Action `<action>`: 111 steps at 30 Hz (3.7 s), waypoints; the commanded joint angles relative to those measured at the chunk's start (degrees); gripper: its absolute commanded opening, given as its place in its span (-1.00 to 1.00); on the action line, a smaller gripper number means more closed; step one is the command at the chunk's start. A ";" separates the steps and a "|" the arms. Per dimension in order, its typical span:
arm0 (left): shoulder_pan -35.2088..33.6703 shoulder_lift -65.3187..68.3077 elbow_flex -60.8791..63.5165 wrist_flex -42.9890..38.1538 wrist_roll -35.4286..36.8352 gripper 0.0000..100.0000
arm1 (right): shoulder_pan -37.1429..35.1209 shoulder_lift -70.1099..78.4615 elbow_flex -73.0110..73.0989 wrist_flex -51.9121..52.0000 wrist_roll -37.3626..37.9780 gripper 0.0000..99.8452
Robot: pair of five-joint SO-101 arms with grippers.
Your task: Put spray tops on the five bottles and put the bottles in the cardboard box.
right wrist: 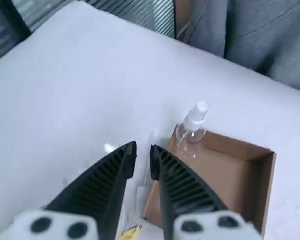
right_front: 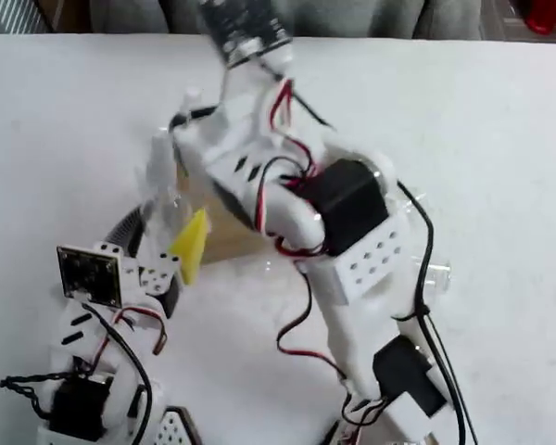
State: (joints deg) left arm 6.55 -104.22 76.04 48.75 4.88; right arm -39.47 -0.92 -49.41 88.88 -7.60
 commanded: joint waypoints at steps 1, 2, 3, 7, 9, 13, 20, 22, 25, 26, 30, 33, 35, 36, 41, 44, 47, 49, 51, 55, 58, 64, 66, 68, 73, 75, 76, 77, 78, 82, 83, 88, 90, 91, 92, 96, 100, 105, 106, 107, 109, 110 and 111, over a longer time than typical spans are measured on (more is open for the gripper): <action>-0.13 -0.31 -0.53 -1.23 -0.53 -0.96 | 2.33 0.57 -1.93 -3.47 -4.31 -0.97; -0.13 -0.31 -0.53 -1.14 -0.53 -0.96 | 2.33 1.01 -1.93 -4.00 -4.66 -0.97; -0.13 -0.31 -0.53 -1.14 -0.53 -0.96 | 2.07 1.54 -1.93 -4.26 -4.66 -0.97; -0.04 -0.31 -0.62 -0.35 -0.53 -0.96 | 1.71 4.26 -1.93 -4.53 -4.84 -0.97; -0.04 -0.31 -0.62 -0.35 -0.53 -0.96 | 0.48 5.23 -1.93 -4.18 -4.66 -0.97; -0.04 -0.31 -0.62 -0.35 -0.53 -0.96 | -1.80 5.41 -1.93 -1.54 -4.57 -0.97; -0.04 -0.31 -0.62 -0.35 -0.53 -0.96 | -2.42 4.88 -2.46 1.80 0.53 -0.97; -0.04 -0.31 -0.62 -0.35 -0.53 -0.96 | -1.36 4.35 -2.46 0.57 0.53 -0.97; -0.04 -0.31 -0.62 -0.44 -0.53 -0.96 | -0.92 3.74 -2.46 -0.13 0.44 -0.97; -0.04 -0.31 -0.62 -0.44 -0.53 -0.96 | -0.92 3.74 -2.46 -0.13 0.44 -0.97; -0.04 -0.31 -0.62 -0.44 -0.53 -0.96 | -2.77 4.79 -2.02 -0.13 0.44 -0.97; -0.04 -0.31 -0.62 -0.44 -0.53 -0.96 | -4.26 5.67 -1.93 0.31 0.44 -0.97; -0.04 -0.31 -0.53 -0.44 -0.53 -0.96 | -5.05 5.85 -1.93 0.84 0.53 -0.97; -0.04 -0.31 -0.53 -0.44 -0.53 -0.96 | -5.32 5.67 -1.93 1.45 0.70 -0.97; -0.04 -0.31 -0.53 -0.44 -0.53 -0.96 | -7.60 5.41 -2.29 3.03 0.97 -0.97; 0.04 -0.31 -0.53 -0.44 -0.53 -0.96 | -9.27 5.58 -1.93 3.74 0.97 -0.97; 0.04 -0.31 -0.53 -0.35 -0.53 -0.96 | -10.77 6.02 -1.85 4.35 1.05 -0.97; 0.04 -0.31 -0.53 -0.26 -0.53 -0.96 | -10.86 6.02 -1.85 4.09 1.05 -0.97; 0.04 -0.31 -0.53 0.35 -0.53 -0.96 | -10.59 6.02 -2.11 3.91 1.05 -0.97; 0.04 -0.31 -0.53 0.35 -0.53 -0.96 | -10.24 5.93 -2.11 3.91 1.05 -0.97; 0.04 -0.31 -0.62 0.35 -0.53 -0.96 | -9.54 5.41 -2.46 3.91 1.05 -0.97; 0.04 -0.31 -0.62 0.09 -0.53 -0.96 | -5.85 2.51 -4.04 3.91 0.88 -0.97; 0.04 -0.31 -0.62 0.00 -0.44 -0.96 | -5.58 1.36 -3.96 4.26 0.79 -0.97; 0.04 -0.31 -0.62 0.00 -0.35 -0.96 | -5.58 0.04 -3.52 4.62 0.79 -0.97; 0.04 -0.31 -0.62 -0.09 -0.26 -0.96 | -5.58 -2.68 -3.52 7.43 0.88 -0.97; 0.04 -0.31 -0.53 -0.09 -0.18 -0.96 | -5.58 -3.30 -3.52 7.52 0.88 -0.97; 0.04 -0.31 -0.53 -0.09 -0.18 -0.96 | -5.58 -3.65 -3.52 7.60 0.97 -0.97; 0.04 -0.31 -0.53 -0.09 -0.18 -0.96 | -5.58 -3.91 -3.52 8.13 0.97 -0.97; 0.04 -0.31 -0.53 -0.09 -0.18 -0.96 | -5.58 -4.00 -3.52 9.36 0.97 -0.97; -0.04 -0.31 -0.53 -0.09 -0.09 -0.96 | -4.53 -7.08 0.18 9.98 0.97 -0.97; -0.04 -0.31 -0.53 -0.26 -0.09 -0.96 | -3.91 -8.92 2.64 9.98 0.97 -0.97; -0.40 -0.04 0.18 -2.37 0.00 -0.96 | -4.00 -20.18 20.04 9.10 1.05 -0.97; -0.48 0.04 0.35 -2.73 0.00 -0.96 | -4.00 -24.92 27.60 7.25 1.05 -0.97; -0.48 0.04 0.26 -2.90 0.09 -0.96 | -4.00 -27.30 31.30 5.93 1.05 -0.97; -0.48 0.04 0.26 -2.90 0.09 -0.96 | -4.00 -29.58 35.25 4.44 1.05 -0.97; -0.48 0.04 0.26 -2.90 0.09 -0.96 | -4.09 -38.81 50.90 -3.65 1.05 -0.97; -0.57 0.04 -0.09 -2.81 0.09 -0.96 | -4.09 -47.34 65.41 -13.32 1.05 -0.97; -1.54 0.22 -0.79 -2.46 0.09 -0.96 | -8.13 -54.73 79.82 -23.16 1.05 -0.97; -2.33 0.92 -1.32 -2.37 0.09 -0.96 | -9.63 -55.87 82.02 -24.66 1.05 -0.97; -3.03 2.42 -2.29 -2.20 0.09 -0.96 | -10.95 -56.84 84.13 -26.07 1.05 -0.97; -4.26 6.90 -4.40 -2.11 0.09 -0.96 | -13.23 -58.51 87.82 -28.09 1.05 -0.97; -4.53 9.80 -5.63 -2.29 0.09 -0.96 | -14.29 -59.21 89.76 -28.97 1.05 -0.97; -4.88 12.88 -6.86 -2.55 0.09 -0.96 | -15.25 -59.82 91.60 -30.02 1.05 -0.97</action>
State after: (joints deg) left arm 3.56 -101.23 75.78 47.52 4.88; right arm -52.13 -58.07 39.30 62.33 -7.34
